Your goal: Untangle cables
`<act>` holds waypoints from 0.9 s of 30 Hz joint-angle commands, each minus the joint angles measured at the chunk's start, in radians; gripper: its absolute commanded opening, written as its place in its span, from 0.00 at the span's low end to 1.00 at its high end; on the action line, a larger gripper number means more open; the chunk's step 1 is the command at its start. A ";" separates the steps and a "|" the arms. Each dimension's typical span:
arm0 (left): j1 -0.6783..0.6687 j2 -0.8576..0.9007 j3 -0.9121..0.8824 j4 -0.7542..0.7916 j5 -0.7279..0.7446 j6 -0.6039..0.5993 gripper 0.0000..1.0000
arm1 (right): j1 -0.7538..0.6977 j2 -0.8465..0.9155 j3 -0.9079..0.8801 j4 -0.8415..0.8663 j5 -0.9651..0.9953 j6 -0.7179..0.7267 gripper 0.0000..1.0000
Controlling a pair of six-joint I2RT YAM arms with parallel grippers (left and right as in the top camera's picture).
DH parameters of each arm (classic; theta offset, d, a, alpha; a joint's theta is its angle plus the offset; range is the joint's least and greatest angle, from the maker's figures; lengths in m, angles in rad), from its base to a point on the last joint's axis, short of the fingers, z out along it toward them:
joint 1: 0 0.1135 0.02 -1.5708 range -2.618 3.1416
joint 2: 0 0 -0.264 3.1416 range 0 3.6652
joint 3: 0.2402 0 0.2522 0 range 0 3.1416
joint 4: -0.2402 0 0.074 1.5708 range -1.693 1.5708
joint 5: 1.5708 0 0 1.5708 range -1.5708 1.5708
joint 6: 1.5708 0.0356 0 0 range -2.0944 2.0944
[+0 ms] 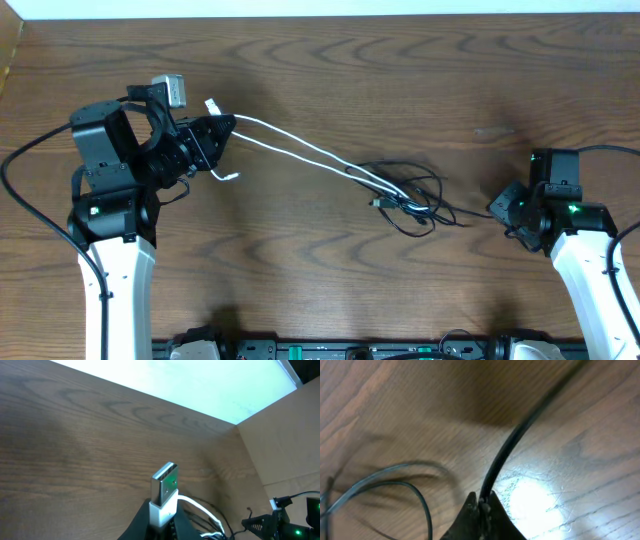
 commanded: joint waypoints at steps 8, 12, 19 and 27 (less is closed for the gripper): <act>0.013 -0.016 0.010 -0.003 0.013 -0.032 0.08 | -0.013 0.031 -0.007 0.021 -0.063 -0.033 0.16; 0.013 -0.017 0.010 -0.003 0.030 -0.032 0.08 | 0.002 0.055 -0.007 0.112 -0.248 -0.182 0.37; 0.005 -0.017 0.010 -0.006 0.044 -0.035 0.08 | 0.063 0.106 -0.007 0.262 -0.513 -0.420 0.67; -0.074 -0.011 0.010 0.020 0.039 -0.035 0.08 | 0.097 0.133 -0.007 0.385 -0.645 -0.468 0.85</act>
